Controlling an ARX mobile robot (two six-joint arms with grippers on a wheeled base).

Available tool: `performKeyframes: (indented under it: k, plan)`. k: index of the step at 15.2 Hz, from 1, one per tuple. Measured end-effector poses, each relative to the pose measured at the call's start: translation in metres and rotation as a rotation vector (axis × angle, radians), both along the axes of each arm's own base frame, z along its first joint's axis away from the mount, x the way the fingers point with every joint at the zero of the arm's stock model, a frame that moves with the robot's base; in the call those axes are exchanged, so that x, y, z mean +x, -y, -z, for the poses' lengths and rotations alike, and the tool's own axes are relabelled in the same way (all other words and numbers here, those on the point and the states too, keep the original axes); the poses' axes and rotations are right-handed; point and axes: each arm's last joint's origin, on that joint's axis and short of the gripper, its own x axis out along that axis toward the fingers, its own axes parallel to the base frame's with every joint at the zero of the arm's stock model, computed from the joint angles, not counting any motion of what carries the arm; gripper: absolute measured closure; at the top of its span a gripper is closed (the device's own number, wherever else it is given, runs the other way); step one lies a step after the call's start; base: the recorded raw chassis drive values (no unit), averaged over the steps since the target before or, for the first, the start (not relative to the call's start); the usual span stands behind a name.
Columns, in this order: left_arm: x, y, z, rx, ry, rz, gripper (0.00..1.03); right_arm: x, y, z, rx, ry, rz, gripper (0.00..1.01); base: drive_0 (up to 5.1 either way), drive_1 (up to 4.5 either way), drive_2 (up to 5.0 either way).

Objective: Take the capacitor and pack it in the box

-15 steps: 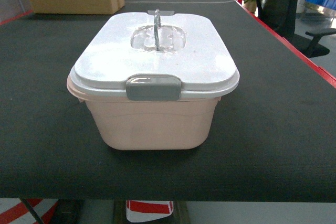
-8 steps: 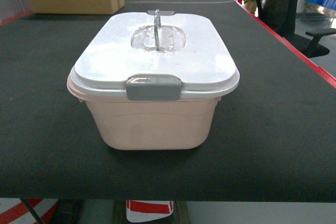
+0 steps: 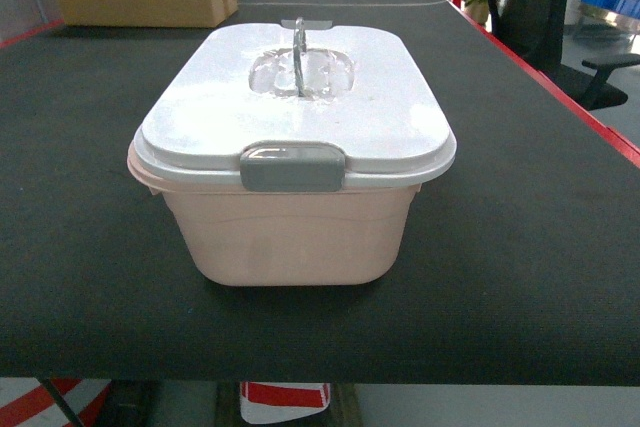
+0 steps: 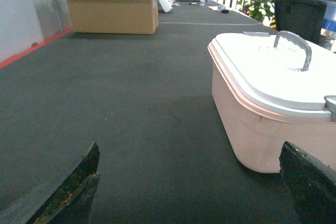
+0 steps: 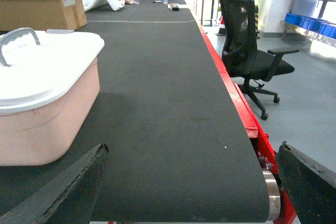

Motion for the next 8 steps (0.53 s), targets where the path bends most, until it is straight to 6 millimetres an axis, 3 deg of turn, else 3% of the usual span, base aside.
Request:
performKeyframes:
  k: [8]
  plan:
    - [0.0000, 0.0000, 0.0000, 0.000, 0.000, 0.000, 0.05, 0.0000, 0.0000, 0.0000, 0.000, 0.000, 0.000, 0.03, 0.0, 0.00, 0.0]
